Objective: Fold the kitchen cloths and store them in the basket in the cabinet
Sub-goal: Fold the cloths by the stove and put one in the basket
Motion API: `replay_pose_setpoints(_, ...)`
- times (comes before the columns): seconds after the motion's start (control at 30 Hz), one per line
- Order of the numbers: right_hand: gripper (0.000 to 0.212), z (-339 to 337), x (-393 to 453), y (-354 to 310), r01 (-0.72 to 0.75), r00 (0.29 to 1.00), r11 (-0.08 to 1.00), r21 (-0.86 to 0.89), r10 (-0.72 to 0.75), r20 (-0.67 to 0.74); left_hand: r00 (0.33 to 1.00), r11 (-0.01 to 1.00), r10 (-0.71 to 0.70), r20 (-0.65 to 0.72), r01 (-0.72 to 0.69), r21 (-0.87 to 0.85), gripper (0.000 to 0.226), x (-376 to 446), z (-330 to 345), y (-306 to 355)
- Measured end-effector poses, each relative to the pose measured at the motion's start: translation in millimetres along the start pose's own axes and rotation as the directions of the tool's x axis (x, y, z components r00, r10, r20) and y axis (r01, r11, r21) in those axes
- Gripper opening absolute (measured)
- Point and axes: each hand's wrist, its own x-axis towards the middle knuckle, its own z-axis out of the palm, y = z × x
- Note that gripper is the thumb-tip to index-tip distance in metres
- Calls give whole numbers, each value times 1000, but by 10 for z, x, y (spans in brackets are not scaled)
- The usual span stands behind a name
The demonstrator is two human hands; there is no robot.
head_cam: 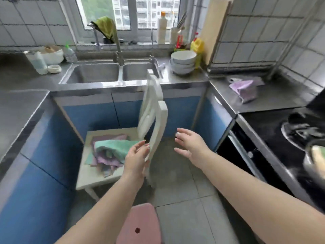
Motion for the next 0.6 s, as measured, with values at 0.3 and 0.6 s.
replay_pose_setpoints(0.3,42,-1925,-262,-159,55,978,993,100,-33,-204,962,987,-83,260,43,158,18,-265,1800,-655)
replay_pose_setpoints(0.6,41,-2732,-31,-363,144,942,977,154,-88,-323,920,963,-129,369,28,267,26,-10,2746,-891)
